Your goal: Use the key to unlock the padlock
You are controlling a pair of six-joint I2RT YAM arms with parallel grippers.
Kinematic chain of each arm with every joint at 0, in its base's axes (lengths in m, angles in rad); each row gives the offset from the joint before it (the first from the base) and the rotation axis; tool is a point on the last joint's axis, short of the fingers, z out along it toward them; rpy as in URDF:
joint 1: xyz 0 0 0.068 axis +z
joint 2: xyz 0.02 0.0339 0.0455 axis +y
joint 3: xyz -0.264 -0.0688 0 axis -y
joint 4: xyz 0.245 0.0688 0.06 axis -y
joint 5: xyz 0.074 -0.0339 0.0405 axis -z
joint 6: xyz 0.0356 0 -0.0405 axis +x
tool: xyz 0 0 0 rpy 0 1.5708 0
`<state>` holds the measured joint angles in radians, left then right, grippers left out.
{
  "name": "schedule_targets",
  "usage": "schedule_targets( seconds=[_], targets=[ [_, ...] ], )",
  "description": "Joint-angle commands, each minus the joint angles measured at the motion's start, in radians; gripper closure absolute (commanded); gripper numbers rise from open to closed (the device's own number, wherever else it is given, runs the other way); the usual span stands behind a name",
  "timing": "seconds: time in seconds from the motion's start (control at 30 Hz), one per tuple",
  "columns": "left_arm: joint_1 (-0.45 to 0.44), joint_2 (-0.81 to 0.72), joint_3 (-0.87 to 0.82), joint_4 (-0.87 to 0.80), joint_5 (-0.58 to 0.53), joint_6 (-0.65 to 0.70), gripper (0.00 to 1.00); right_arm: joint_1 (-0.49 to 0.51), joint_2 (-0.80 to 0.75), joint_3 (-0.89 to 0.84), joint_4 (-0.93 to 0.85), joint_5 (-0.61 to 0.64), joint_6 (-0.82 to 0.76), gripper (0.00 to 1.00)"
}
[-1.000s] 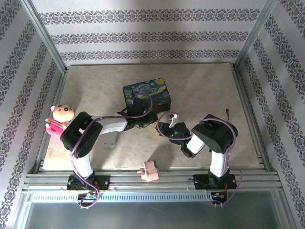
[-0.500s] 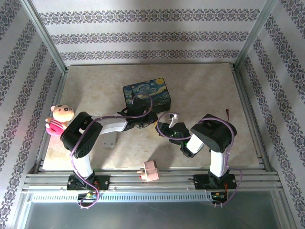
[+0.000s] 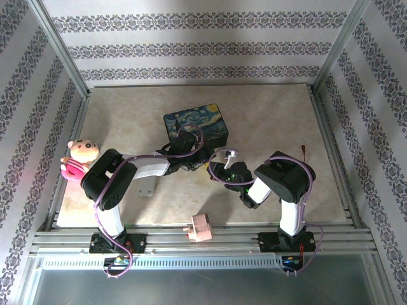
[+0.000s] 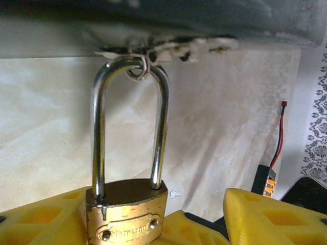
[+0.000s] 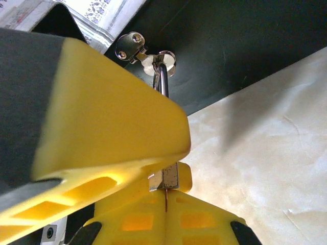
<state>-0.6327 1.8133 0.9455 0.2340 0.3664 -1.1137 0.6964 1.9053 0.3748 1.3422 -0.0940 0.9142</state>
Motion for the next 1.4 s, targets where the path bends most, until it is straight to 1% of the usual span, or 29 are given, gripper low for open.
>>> schedule_targets(
  seconds=[0.0, 0.07, 0.17, 0.27, 0.47, 0.57, 0.7, 0.87, 1.07, 1.37],
  targets=[
    [-0.004, 0.011, -0.021, 0.060, 0.052, -0.031, 0.32, 0.003, -0.003, 0.033, 0.044, 0.013, -0.005, 1.00],
    [-0.003, -0.002, -0.035, 0.057, 0.033, -0.031, 0.32, 0.004, -0.001, 0.037, 0.044, 0.011, 0.000, 1.00],
    [0.002, -0.034, -0.070, 0.054, -0.005, -0.030, 0.35, 0.005, -0.006, 0.038, 0.044, 0.013, 0.000, 1.00],
    [0.007, -0.066, -0.111, 0.096, -0.034, -0.023, 0.35, 0.005, -0.011, 0.037, 0.044, 0.013, 0.003, 1.00],
    [0.007, -0.112, -0.181, 0.175, -0.073, 0.005, 0.31, 0.005, -0.012, 0.041, 0.044, 0.014, 0.011, 0.99],
    [0.007, -0.138, -0.236, 0.251, -0.108, 0.008, 0.30, 0.006, -0.014, 0.040, 0.044, 0.014, 0.011, 0.98],
    [0.005, -0.154, -0.313, 0.410, -0.164, 0.034, 0.35, 0.005, -0.018, 0.044, 0.044, 0.014, 0.014, 0.98],
    [0.007, -0.116, -0.332, 0.552, -0.154, 0.054, 0.39, 0.004, -0.013, 0.056, 0.044, 0.004, 0.023, 0.98],
    [0.010, -0.055, -0.343, 0.680, -0.138, 0.028, 0.48, 0.004, -0.017, 0.062, 0.044, 0.010, 0.023, 0.98],
    [0.014, -0.013, -0.335, 0.664, -0.140, 0.014, 0.47, 0.002, -0.020, 0.065, 0.044, 0.000, 0.029, 0.97]
  ],
)
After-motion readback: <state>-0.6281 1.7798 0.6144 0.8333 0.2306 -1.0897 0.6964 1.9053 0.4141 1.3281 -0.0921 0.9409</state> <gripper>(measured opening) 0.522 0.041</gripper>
